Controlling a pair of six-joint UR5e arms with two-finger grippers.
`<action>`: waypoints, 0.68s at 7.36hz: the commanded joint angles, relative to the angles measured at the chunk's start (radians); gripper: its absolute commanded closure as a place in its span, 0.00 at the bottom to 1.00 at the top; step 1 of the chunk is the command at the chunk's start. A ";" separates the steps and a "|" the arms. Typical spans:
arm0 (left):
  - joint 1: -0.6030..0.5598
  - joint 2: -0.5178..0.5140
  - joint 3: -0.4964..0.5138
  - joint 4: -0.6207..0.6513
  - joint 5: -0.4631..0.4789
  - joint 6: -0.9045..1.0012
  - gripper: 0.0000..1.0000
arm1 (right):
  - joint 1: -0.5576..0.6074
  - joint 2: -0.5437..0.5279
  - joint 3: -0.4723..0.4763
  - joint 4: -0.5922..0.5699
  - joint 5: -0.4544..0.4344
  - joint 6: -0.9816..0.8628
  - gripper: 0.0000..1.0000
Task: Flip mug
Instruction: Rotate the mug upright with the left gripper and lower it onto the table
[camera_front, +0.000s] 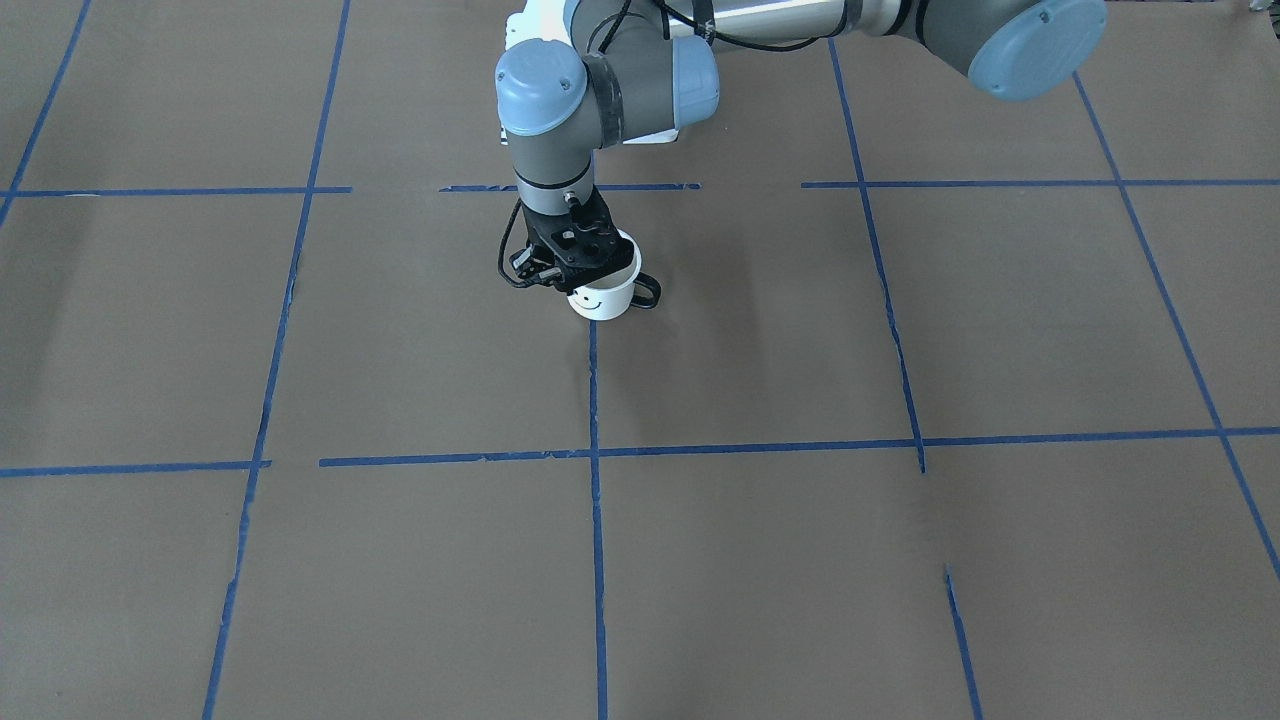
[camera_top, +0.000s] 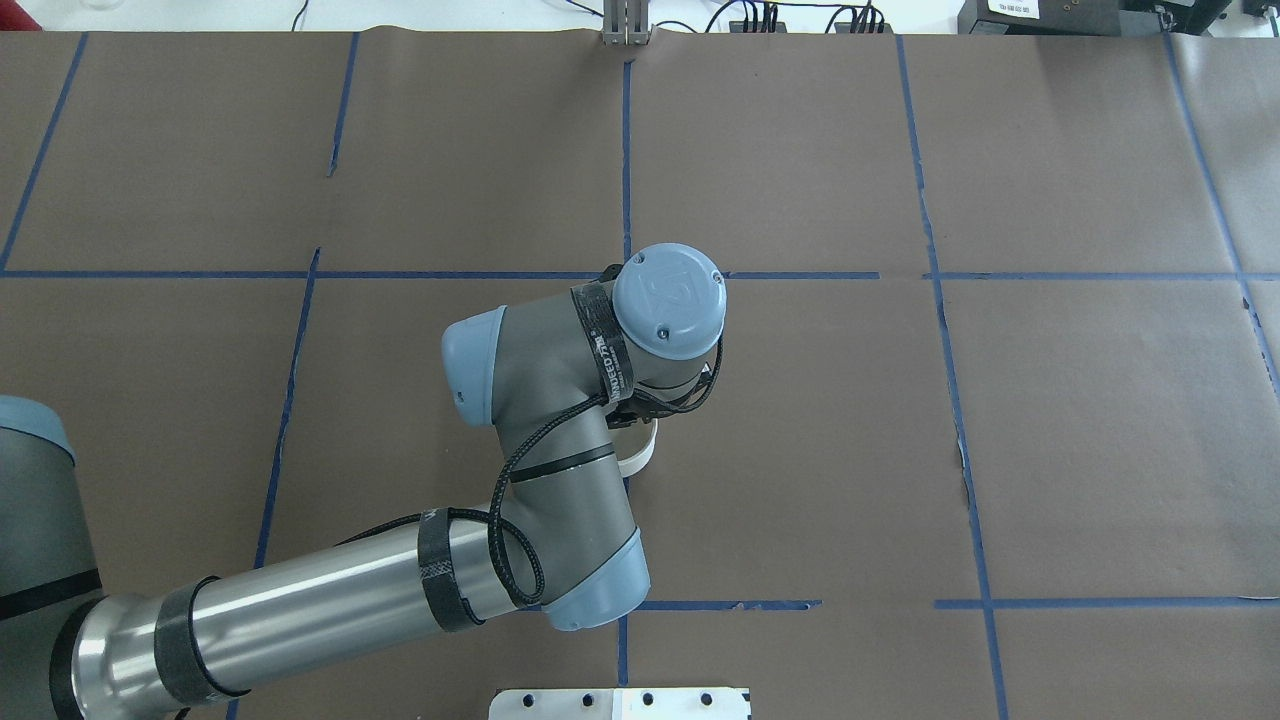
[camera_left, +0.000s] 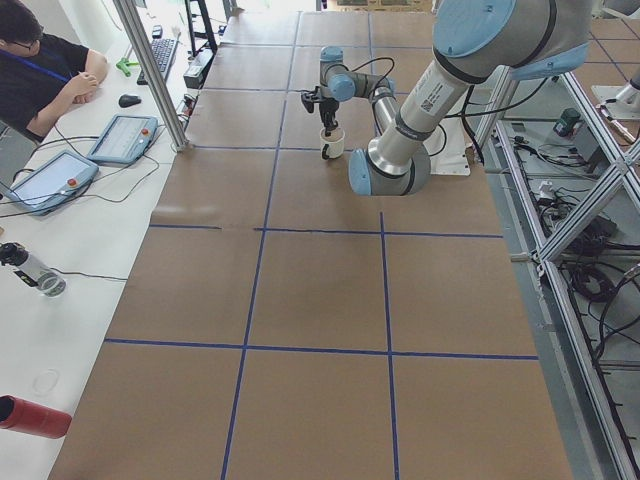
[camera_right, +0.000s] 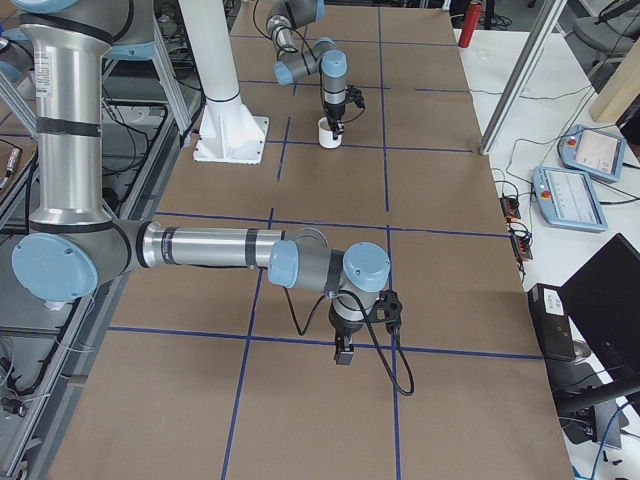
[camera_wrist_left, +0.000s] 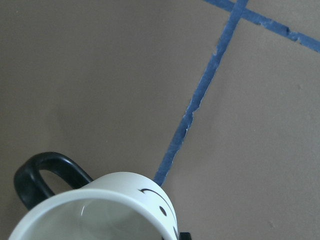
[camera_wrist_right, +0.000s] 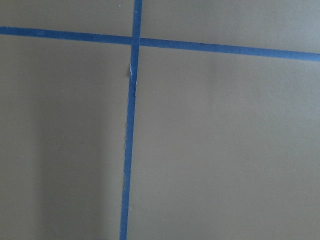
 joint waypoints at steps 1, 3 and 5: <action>0.007 0.000 -0.001 0.000 0.000 0.000 0.98 | 0.000 -0.001 0.000 0.000 0.000 0.000 0.00; 0.007 0.003 -0.004 -0.002 0.002 0.012 0.01 | 0.000 0.001 0.000 0.000 0.000 0.000 0.00; 0.004 0.011 -0.071 0.008 0.000 0.099 0.00 | 0.000 -0.001 0.000 0.000 0.000 0.000 0.00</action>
